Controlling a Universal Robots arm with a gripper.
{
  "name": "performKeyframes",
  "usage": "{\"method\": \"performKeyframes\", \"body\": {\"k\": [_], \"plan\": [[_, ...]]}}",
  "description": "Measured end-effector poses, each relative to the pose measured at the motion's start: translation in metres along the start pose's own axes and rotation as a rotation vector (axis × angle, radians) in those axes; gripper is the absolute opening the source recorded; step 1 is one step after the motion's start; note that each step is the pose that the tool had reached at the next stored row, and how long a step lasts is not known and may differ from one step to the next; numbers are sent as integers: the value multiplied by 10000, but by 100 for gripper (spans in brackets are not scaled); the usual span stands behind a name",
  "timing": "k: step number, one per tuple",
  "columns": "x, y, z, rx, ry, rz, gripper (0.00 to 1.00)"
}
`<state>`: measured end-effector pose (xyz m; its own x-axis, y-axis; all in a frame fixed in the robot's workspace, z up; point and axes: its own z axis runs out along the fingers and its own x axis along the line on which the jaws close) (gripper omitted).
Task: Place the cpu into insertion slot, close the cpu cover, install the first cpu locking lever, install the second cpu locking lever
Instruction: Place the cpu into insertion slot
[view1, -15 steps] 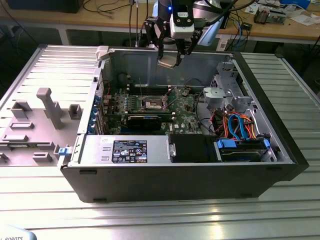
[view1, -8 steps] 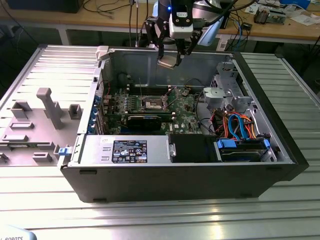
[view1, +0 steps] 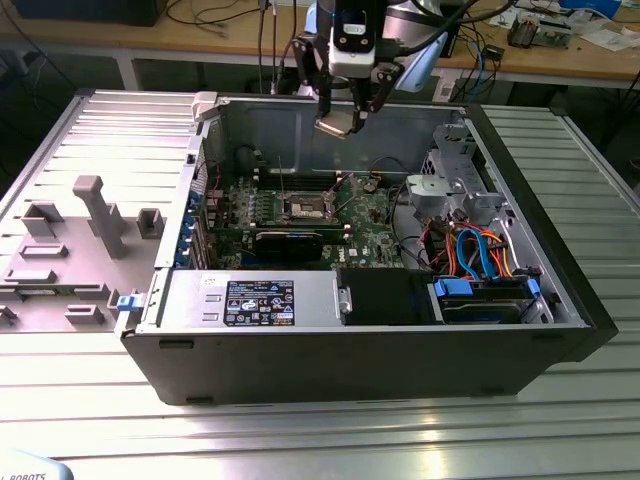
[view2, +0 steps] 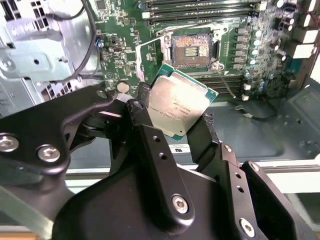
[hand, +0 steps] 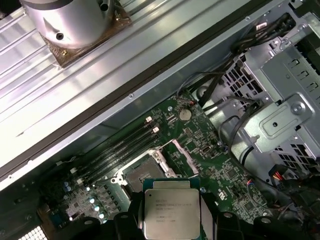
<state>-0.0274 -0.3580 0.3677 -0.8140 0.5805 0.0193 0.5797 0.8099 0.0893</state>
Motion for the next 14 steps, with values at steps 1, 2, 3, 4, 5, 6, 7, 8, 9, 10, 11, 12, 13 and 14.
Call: {"method": "performKeyframes", "body": {"k": [1,2,3,4,5,6,7,8,9,10,11,12,13,14], "plan": [[0,0,1,-3,-13,145,54],[0,0,1,-5,-22,252,54],[0,0,1,-6,-26,303,54],[0,0,1,-6,-29,329,54],[0,0,1,-6,-29,335,54],[0,0,1,-6,-30,337,54],[0,0,1,-7,-30,338,54],[0,0,1,-6,-30,338,54],[0,0,1,-7,-30,338,54],[0,0,1,-6,-30,339,54],[0,0,1,-6,-30,338,54],[0,0,1,-6,-30,338,54],[0,0,1,-6,-30,339,54],[0,0,1,-7,-30,339,54]]}}
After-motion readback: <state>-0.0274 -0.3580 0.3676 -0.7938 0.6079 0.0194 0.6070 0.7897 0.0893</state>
